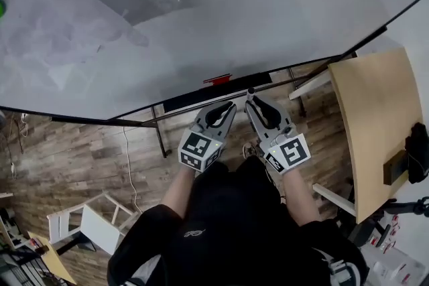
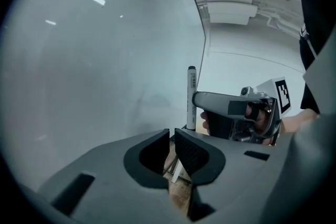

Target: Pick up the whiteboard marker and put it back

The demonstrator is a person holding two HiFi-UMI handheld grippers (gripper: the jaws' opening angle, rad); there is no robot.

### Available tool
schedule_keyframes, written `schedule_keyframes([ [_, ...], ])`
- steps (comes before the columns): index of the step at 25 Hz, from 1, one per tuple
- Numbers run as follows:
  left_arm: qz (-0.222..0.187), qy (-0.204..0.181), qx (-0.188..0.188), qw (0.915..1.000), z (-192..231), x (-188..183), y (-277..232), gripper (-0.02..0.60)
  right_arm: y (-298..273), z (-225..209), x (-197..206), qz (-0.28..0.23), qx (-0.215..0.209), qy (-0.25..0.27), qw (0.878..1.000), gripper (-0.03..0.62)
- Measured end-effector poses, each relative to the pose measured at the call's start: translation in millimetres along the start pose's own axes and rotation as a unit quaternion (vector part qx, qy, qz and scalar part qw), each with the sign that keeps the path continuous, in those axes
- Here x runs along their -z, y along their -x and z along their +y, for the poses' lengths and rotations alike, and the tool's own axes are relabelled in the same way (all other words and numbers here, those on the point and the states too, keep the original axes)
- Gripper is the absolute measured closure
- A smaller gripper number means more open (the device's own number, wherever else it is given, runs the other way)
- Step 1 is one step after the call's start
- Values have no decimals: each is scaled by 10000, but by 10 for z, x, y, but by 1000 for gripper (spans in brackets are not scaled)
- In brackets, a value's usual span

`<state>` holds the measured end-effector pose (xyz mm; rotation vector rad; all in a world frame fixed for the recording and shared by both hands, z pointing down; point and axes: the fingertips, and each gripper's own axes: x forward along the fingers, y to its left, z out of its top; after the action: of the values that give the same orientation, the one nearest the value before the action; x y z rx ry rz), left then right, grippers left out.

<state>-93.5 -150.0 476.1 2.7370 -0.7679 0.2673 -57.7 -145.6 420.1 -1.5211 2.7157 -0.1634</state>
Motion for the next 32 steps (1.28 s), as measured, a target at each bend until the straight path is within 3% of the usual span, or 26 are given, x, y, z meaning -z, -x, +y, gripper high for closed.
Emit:
schedule_keyframes([
  [2, -31, -130, 364, 9992, -64, -33, -38, 569, 44, -5, -22, -30, 128, 11, 9999, 542],
  [6, -14, -479, 1059, 9932, -222, -78, -98, 484, 129, 4, -65, -12, 289, 17, 9996, 542],
  [10, -18, -591, 1952, 9790, -454, -101, -84, 466, 195, 47, -100, 54, 202, 47, 9998, 542],
  [15, -197, -788, 2577, 9628, -667, -168, -120, 466, 253, 111, -117, 41, 15, 57, 10000, 542],
  [18, -275, -895, 2652, 9596, -756, -203, -144, 466, 296, 130, -107, 57, 10, 63, 10000, 542],
  [25, -409, -870, 2535, 9625, -816, -236, -200, 469, 351, 98, -89, 64, 123, 98, 9999, 542],
  [32, -457, -901, 2388, 9658, -834, -211, -223, 511, 429, 88, -53, -9, 164, 27, 9999, 542],
])
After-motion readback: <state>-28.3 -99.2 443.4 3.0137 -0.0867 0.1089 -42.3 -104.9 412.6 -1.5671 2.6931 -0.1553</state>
